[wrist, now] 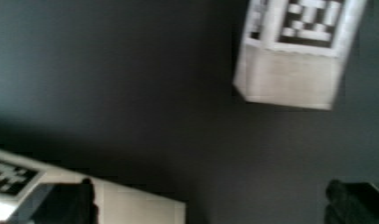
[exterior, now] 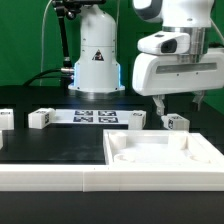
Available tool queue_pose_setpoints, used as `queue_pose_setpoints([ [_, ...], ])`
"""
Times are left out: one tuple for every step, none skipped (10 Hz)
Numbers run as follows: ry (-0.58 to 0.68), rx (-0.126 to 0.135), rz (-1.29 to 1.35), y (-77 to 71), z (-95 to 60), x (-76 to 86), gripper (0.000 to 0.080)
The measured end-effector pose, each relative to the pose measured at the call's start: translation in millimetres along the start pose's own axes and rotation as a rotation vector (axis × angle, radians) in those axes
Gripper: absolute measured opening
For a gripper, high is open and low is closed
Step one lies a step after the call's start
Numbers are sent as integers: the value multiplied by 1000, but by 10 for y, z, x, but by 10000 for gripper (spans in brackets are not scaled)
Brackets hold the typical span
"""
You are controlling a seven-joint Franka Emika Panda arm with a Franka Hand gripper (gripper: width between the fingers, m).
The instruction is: Assemble one leg
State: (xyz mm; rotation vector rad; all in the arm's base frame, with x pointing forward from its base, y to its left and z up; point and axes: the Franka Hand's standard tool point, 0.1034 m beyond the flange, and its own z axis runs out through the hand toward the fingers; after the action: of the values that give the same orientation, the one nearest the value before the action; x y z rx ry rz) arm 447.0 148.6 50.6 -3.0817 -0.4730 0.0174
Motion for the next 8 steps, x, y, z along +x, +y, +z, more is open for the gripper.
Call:
queue_pose_setpoints([
  [-1, 11, 51, -7, -2, 3, 649],
  [-5, 11, 34, 0, 0, -1, 649],
  [-20, 9, 33, 1, -2, -7, 649],
  [-18, 9, 33, 0, -4, -2, 649],
  [-65, 5, 33, 4, 3, -52, 649],
  [-143, -2, 28, -15, -21, -71, 649],
  [-164, -1, 18, -74, -18, -33, 649],
  [-250, 3, 27, -122, 11, -98, 649],
])
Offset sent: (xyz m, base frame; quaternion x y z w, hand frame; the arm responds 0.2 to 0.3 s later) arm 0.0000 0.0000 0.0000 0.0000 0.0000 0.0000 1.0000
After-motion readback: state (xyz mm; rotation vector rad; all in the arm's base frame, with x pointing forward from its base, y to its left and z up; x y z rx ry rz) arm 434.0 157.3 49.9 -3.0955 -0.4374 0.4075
